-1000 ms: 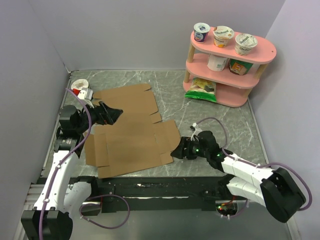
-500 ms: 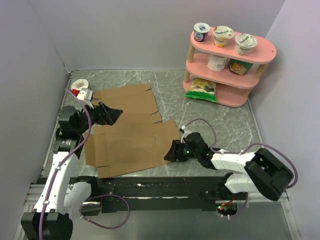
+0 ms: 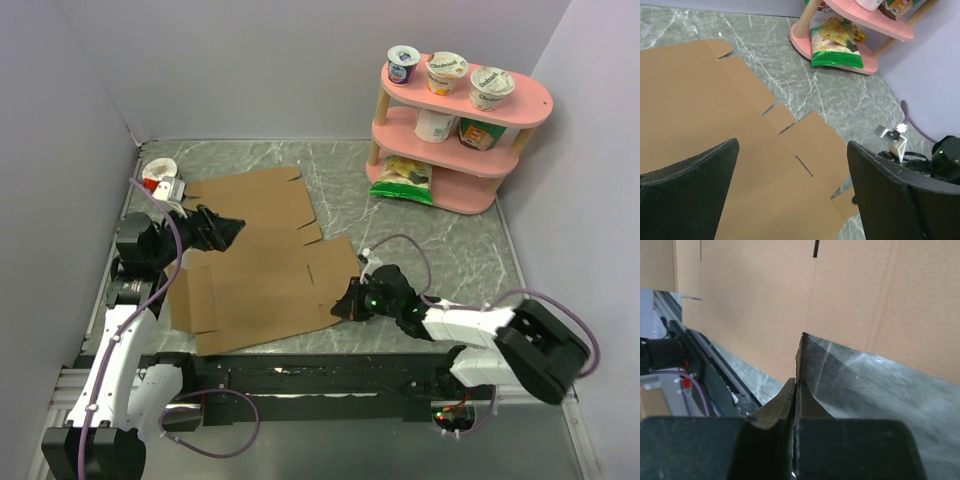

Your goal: Fold the paper box

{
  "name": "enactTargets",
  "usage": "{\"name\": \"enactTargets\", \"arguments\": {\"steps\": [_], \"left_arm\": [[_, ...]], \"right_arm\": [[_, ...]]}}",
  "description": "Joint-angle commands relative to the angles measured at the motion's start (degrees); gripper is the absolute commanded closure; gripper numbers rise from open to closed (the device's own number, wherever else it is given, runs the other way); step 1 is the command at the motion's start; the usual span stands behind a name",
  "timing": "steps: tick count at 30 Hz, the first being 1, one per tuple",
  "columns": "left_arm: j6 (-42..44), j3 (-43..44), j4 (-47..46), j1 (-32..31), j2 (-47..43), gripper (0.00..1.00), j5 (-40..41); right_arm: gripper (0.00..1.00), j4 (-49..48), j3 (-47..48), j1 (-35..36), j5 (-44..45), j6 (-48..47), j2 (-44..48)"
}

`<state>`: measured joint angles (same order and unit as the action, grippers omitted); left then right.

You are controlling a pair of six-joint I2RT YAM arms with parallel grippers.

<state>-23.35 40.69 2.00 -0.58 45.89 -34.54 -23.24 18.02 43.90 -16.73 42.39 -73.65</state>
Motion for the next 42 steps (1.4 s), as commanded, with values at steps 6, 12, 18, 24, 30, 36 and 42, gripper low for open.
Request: {"name": "enactTargets", "arguments": {"steps": [6, 12, 18, 24, 30, 36, 42], "left_arm": [[2.5, 3.9, -5.2, -3.9, 2.2, 0.04, -8.0], [10.7, 16.4, -2.8, -10.6, 8.7, 0.04, -12.1], [25.5, 30.9, 9.2, -15.5, 19.8, 0.04, -18.0], [33.6, 38.8, 12.9, -24.5, 25.6, 0.04, -15.6], [37.3, 48.8, 18.6, -25.7, 35.0, 0.04, -19.7], [34.5, 49.1, 11.3, -25.7, 36.5, 0.04, -19.2], [33.3, 57.6, 13.3, -25.7, 43.2, 0.04, -23.2]], "right_arm": [[1.0, 34.5, 15.6, -1.4, 14.6, -28.5, 22.3], [1.0, 50.8, 30.0, -3.5, 11.9, -43.4, 21.4], [1.0, 63.2, 39.6, -3.6, 10.6, -50.8, 20.7], [1.0, 72.3, 48.6, -3.6, 12.7, -56.0, 20.9], [1.0, 76.9, 53.1, -3.6, 8.9, -57.8, 21.9], [1.0, 76.4, 51.3, -3.6, 8.8, -58.6, 24.3], [1.0, 76.3, 51.2, -3.6, 7.0, -58.7, 24.8]]}}
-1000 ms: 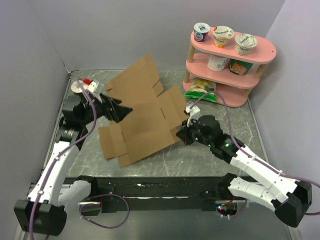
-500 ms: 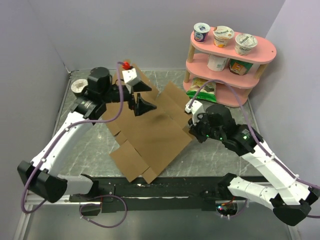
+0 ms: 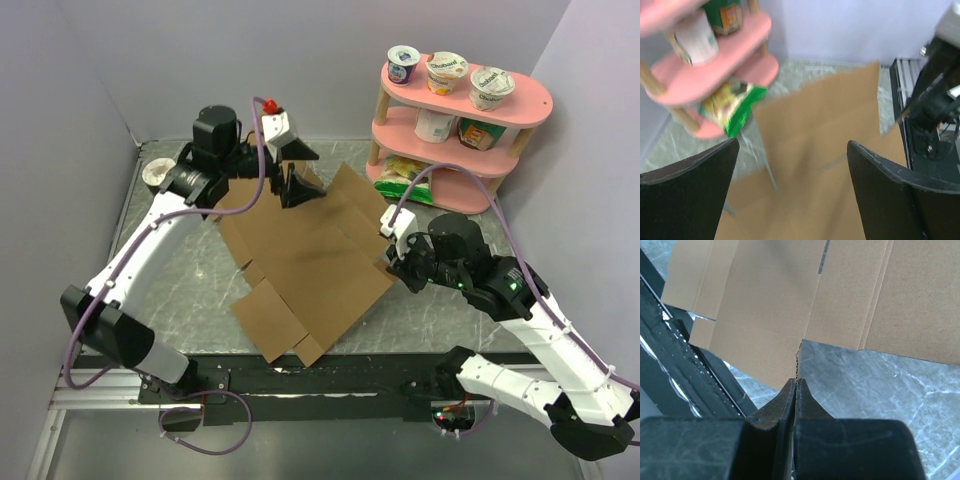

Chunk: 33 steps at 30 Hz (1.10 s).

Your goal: Fold the paper box

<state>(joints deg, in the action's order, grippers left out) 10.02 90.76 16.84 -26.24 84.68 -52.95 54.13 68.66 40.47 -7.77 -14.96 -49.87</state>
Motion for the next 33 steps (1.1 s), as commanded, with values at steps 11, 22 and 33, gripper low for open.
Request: {"name": "enactTargets", "arguments": {"steps": [11, 22, 33], "left_arm": [[-4.6, 15.9, -1.4, 0.0, 15.5, 0.04, -14.0], [-11.9, 17.5, -6.0, -0.4, 21.2, 0.17, -24.6], [-26.7, 11.4, -24.0, -0.4, 19.6, 0.79, -28.2]], "right_arm": [[1.0, -1.8, 0.2, 0.0, -5.1, -1.8, 1.5], [1.0, -2.2, 0.6, 0.0, -3.4, -2.2, 0.1], [1.0, -6.9, 0.9, -0.2, 6.2, -2.4, 1.3]]}}
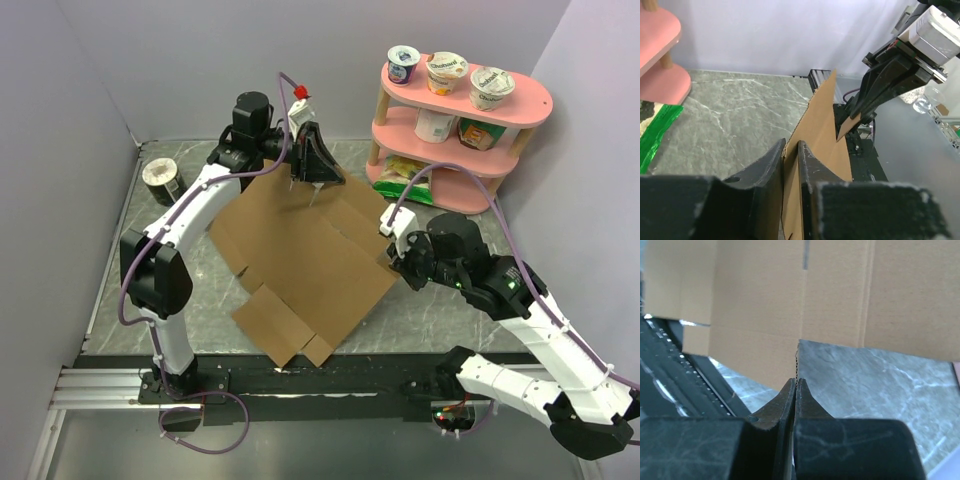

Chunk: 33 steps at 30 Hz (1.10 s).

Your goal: Fold the paper box

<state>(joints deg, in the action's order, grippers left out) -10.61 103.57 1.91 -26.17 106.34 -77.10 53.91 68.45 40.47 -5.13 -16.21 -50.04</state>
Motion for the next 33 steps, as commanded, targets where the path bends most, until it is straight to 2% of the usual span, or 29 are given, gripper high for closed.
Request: {"name": "enactTargets", "arguments": {"steps": [1, 2, 6, 8, 9, 10, 12, 13, 16, 17, 18, 23, 26, 30, 33], "left_arm": [[-7.2, -1.6, -9.7, -0.5, -2.2, 0.8, -4.1], [-7.5, -1.7, -10.2, -0.5, -2.2, 0.81, -4.3], [-7.6, -3.1, -11.4, -0.5, -3.2, 0.99, -3.2], [-6.2, -4.2, -11.8, 0.1, -5.3, 0.99, -1.1], [-5.6, -5.3, -11.8, 0.3, -6.1, 0.99, 0.2], [-5.2, -5.9, -13.1, 0.8, -7.5, 0.99, 3.3], [-7.0, -8.5, -16.4, 3.0, -8.9, 0.99, 6.5], [-10.4, -9.6, -22.4, 3.8, -10.2, 0.99, 8.9], [-18.7, -14.1, -31.9, 6.5, -12.2, 0.99, 12.3], [-20.2, -15.1, -36.1, 7.4, -12.8, 0.99, 14.8], [-21.5, -16.8, -37.8, 7.8, -13.9, 0.99, 15.8], [-26.6, -22.7, -44.5, 10.2, -17.0, 0.99, 20.9], [-32.8, -25.9, -50.0, 12.1, -17.8, 0.99, 20.2], [-41.6, -28.7, -61.8, 14.0, -17.7, 0.99, 18.2], [-43.0, -29.5, -62.0, 14.3, -17.9, 0.99, 17.2]], "right_arm": [[1.0, -7.1, 1.3, -0.1, 3.6, -1.5, 1.9], [1.0, -7.3, 1.3, -0.2, 4.1, -1.6, 2.0], [1.0, -9.8, 1.3, -0.5, 8.2, -0.8, 2.4], [0.78, -10.8, 1.1, -0.7, 11.9, 0.7, 2.9], [0.59, -11.6, 0.8, -0.8, 12.9, 1.3, 3.2], [0.27, -12.7, 0.8, -1.5, 13.6, 2.2, 3.8], [0.05, -13.8, 0.4, -2.3, 13.5, 3.2, 4.9], [0.0, -15.1, 0.1, -4.3, 12.8, 4.0, 6.0], [0.0, -17.0, -1.5, -9.9, 7.3, 6.6, 7.8], [0.0, -18.3, -2.2, -14.1, 5.5, 7.4, 8.1], [0.0, -19.3, -3.9, -15.6, 2.1, 8.2, 8.4], [0.0, -27.8, -11.9, -20.2, -3.6, 11.6, 10.5], [0.0, -34.2, -17.8, -23.5, -8.1, 12.8, 11.1], [0.0, -42.5, -24.0, -26.8, -13.3, 13.6, 9.2], [0.0, -50.2, -27.5, -29.2, -18.9, 13.9, 8.1]]}}
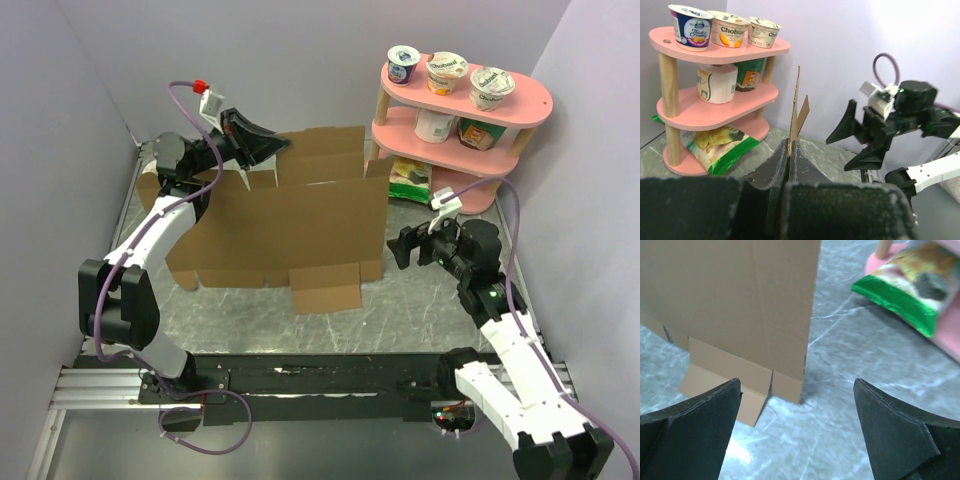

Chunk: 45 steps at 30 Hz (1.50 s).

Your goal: Fold the paper box

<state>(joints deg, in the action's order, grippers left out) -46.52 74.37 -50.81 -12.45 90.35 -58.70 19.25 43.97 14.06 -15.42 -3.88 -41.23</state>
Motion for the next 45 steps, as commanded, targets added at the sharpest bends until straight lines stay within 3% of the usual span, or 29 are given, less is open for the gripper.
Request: {"name": "enactTargets", "arguments": {"steps": [1, 8, 17, 20, 30, 37, 38, 41, 44, 45], "left_arm": [[-6.9, -0.4, -9.0, 0.6, -2.1, 0.99, -1.5], [-4.5, -2.7, -7.2, 0.7, -3.9, 0.99, -2.5], [-3.9, -5.1, -8.3, 0.8, -6.1, 0.99, -2.7], [-5.1, -5.5, -9.7, 1.0, -6.1, 0.99, -2.5], [-6.6, -7.4, -13.2, 1.1, -7.0, 0.99, -1.5], [-5.1, -13.6, -14.4, 1.1, -11.2, 0.99, 0.4], [-2.5, -14.3, -11.4, 1.1, -12.9, 0.99, 0.9], [1.4, -16.9, -6.1, 0.8, -16.3, 0.99, 3.3], [11.3, -18.4, 5.2, -0.6, -20.4, 0.99, 8.7], [13.8, -18.4, 12.8, -1.7, -21.3, 0.99, 10.8]], "right_arm": [[0.0, -17.2, -3.5, -3.4, -9.7, 1.8, -1.3], [0.01, -25.9, -2.7, -8.5, -18.1, 1.8, -12.3], [0.02, -36.5, -3.6, -9.0, -34.2, 3.3, -20.5], [0.07, -38.4, -3.7, -9.0, -39.5, 6.2, -22.8], [0.47, -43.9, -6.4, -7.7, -45.9, 12.8, -23.4], [0.6, -45.7, -7.5, -6.7, -47.1, 14.0, -23.1], [0.8, -45.4, -7.7, -6.5, -46.8, 14.1, -22.7], [1.0, -42.6, -8.7, -6.0, -45.4, 13.2, -20.5], [1.0, -35.4, -7.1, -6.1, -41.1, 9.7, -16.4], [1.0, -29.4, -6.2, -6.2, -39.4, 8.5, -15.1]]}}
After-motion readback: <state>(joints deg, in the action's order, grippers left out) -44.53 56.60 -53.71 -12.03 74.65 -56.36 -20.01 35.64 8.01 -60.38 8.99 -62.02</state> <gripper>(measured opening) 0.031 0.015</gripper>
